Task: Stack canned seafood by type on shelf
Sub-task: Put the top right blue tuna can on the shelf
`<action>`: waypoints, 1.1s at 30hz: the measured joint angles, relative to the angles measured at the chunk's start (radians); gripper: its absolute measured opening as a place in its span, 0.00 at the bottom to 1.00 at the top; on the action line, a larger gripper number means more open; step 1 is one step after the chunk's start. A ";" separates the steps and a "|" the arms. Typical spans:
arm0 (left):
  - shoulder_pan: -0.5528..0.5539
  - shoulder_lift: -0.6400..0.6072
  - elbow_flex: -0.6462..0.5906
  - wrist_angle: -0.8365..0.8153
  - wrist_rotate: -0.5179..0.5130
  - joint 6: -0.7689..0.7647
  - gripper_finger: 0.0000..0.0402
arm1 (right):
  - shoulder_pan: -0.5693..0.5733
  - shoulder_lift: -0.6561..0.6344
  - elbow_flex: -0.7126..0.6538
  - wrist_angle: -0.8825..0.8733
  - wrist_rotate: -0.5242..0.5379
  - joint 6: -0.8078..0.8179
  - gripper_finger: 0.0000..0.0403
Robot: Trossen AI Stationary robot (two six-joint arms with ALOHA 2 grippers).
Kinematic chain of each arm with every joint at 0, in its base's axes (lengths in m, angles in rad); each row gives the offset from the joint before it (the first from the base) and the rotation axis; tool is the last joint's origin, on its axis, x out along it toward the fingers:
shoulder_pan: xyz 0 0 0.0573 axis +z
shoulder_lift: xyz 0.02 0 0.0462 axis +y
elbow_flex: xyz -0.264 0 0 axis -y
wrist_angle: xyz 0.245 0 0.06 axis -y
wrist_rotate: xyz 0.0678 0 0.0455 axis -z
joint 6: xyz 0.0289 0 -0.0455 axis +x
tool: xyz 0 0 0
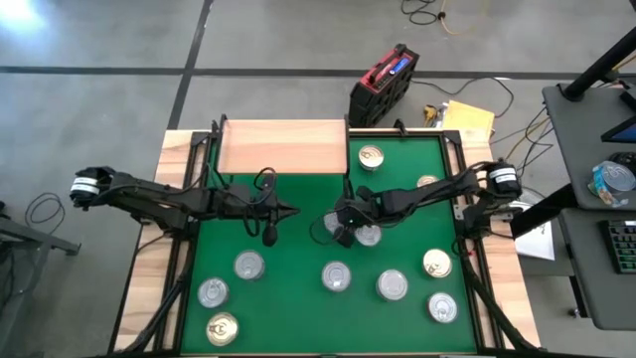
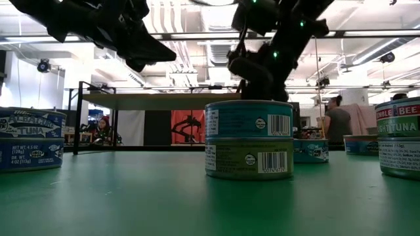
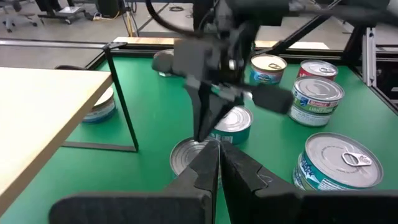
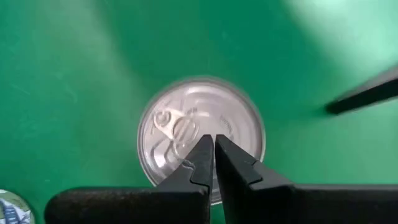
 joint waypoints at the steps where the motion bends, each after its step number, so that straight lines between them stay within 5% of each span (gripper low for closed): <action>1: -0.004 0.000 0.000 0.001 0.000 0.003 0.00 | 0.000 -0.011 -0.007 0.002 0.003 -0.021 0.02; 10: -0.013 -0.042 0.001 0.001 0.000 0.036 0.00 | -0.021 -0.105 -0.145 0.055 0.149 -0.134 0.02; 19: -0.013 -0.069 0.001 -0.024 0.000 0.064 0.00 | -0.100 -0.123 -0.254 0.246 0.093 -0.066 0.05; 25: -0.013 -0.068 0.001 -0.032 0.000 0.064 0.00 | -0.117 -0.123 -0.252 0.305 -0.077 -0.054 0.19; 33: -0.013 -0.067 0.000 -0.041 0.001 0.065 0.00 | -0.126 -0.119 -0.254 0.297 -0.089 -0.049 0.47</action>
